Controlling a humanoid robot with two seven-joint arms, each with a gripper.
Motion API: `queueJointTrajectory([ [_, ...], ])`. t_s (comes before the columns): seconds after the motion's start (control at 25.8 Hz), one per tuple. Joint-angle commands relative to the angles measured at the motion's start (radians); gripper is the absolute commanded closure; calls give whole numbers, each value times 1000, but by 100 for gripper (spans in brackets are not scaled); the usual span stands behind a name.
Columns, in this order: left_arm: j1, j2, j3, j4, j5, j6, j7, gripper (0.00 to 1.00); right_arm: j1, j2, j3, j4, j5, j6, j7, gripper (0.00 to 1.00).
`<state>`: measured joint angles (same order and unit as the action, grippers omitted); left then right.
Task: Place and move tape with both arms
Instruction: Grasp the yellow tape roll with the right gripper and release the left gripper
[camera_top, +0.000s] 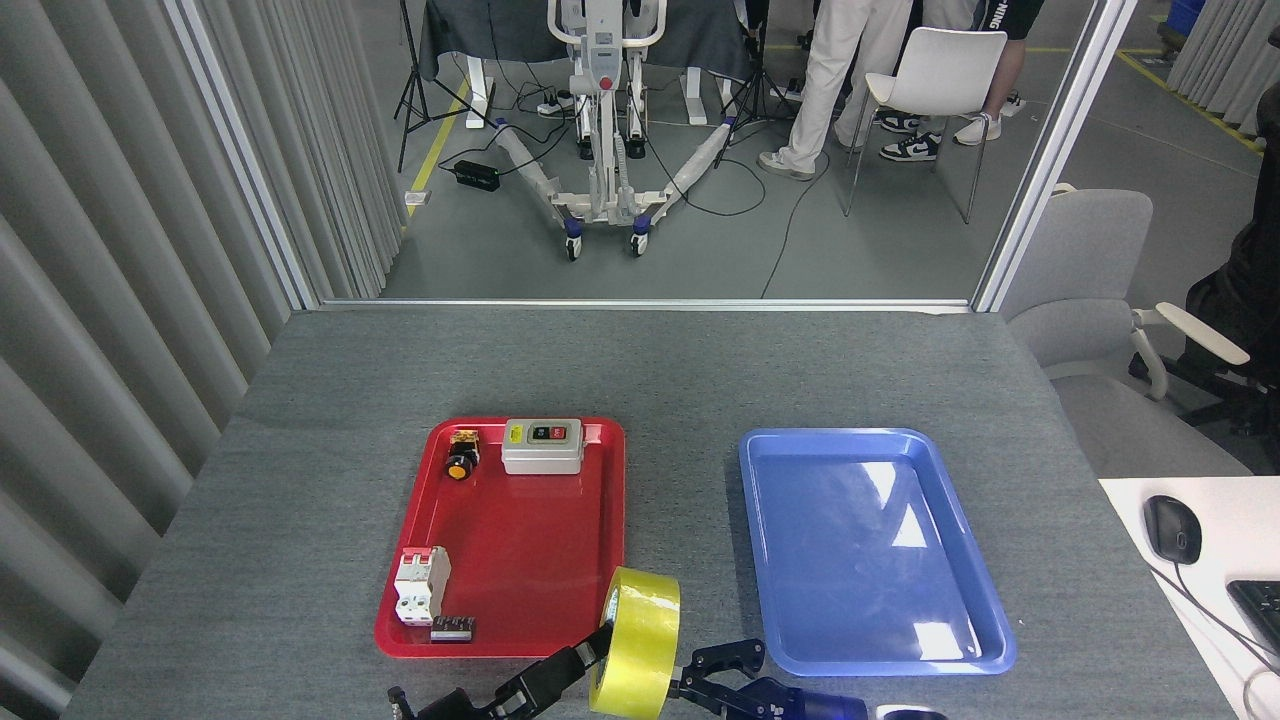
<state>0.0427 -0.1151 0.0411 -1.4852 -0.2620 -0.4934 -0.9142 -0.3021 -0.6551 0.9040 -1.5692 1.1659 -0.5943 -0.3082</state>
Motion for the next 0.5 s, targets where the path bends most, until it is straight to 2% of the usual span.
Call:
queueJointTrajectory([
  [0.0,-1,0,2,2,1,-1,0,93,0,-1,0,3,0,4,0,61],
  [0.19,-1,0,2,2,1,1,0,93,0,0,0,8,0,4,0,75],
  [0.46,-1,-2,16,3,1,1,0,93,0,-1,0,8,0,2,0,82],
])
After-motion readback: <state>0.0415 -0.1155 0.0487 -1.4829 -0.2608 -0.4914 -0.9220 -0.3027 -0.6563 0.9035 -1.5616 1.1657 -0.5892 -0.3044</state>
